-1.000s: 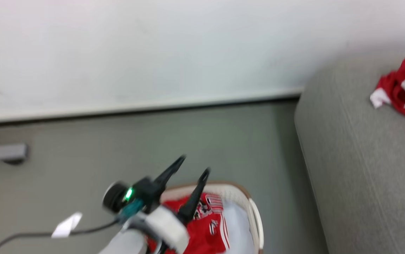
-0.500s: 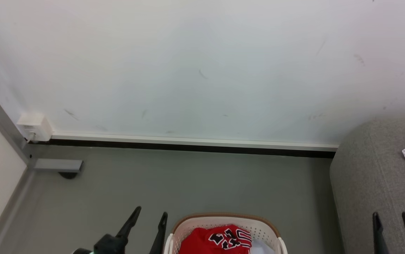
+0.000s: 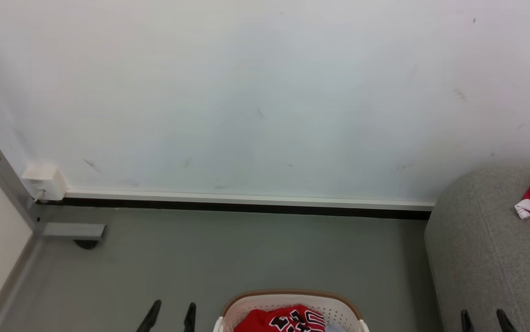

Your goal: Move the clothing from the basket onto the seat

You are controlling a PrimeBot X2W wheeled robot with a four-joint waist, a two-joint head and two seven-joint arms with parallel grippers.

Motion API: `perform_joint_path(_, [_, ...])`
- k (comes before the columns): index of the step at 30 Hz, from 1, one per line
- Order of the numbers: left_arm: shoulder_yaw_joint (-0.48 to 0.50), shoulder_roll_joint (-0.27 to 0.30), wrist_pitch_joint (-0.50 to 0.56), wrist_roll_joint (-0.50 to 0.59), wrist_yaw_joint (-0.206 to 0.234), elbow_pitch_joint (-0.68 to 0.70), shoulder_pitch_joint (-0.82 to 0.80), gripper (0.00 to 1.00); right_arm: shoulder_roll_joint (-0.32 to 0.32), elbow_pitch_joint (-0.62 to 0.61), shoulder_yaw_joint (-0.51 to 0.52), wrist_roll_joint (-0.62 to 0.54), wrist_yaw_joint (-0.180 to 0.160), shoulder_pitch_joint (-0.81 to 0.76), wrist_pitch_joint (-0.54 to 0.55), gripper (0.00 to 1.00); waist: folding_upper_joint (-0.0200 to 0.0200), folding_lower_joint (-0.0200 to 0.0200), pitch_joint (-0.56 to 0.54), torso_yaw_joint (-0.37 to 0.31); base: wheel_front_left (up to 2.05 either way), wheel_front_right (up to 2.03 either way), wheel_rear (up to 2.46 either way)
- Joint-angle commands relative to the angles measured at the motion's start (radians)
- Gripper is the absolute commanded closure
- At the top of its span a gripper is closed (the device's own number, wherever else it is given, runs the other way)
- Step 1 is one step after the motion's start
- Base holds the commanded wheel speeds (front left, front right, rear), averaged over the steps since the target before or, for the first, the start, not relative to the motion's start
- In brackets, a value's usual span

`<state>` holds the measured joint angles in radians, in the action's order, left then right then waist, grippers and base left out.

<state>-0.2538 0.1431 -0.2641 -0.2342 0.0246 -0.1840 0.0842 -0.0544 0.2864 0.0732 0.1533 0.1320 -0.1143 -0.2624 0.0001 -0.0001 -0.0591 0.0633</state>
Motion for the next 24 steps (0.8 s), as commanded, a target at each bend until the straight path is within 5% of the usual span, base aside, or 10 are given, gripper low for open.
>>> perform_joint_path(1, [0.02,-0.007,-0.001,0.027,-0.013,-0.003,0.014,0.0,0.001,0.004,-0.002,-0.007,-0.003,-0.002,-0.004,0.0,-0.0001,0.0001,0.0,-0.004,0.0,0.0,0.0])
perform_joint_path(24, [0.141,-0.077,-0.001,0.133,-0.101,-0.019,-0.006,0.0,0.003,-0.013,-0.026,0.013,-0.003,0.045,-0.004,0.0,-0.0001,0.0001,0.032,-0.061,0.0,0.0,0.0])
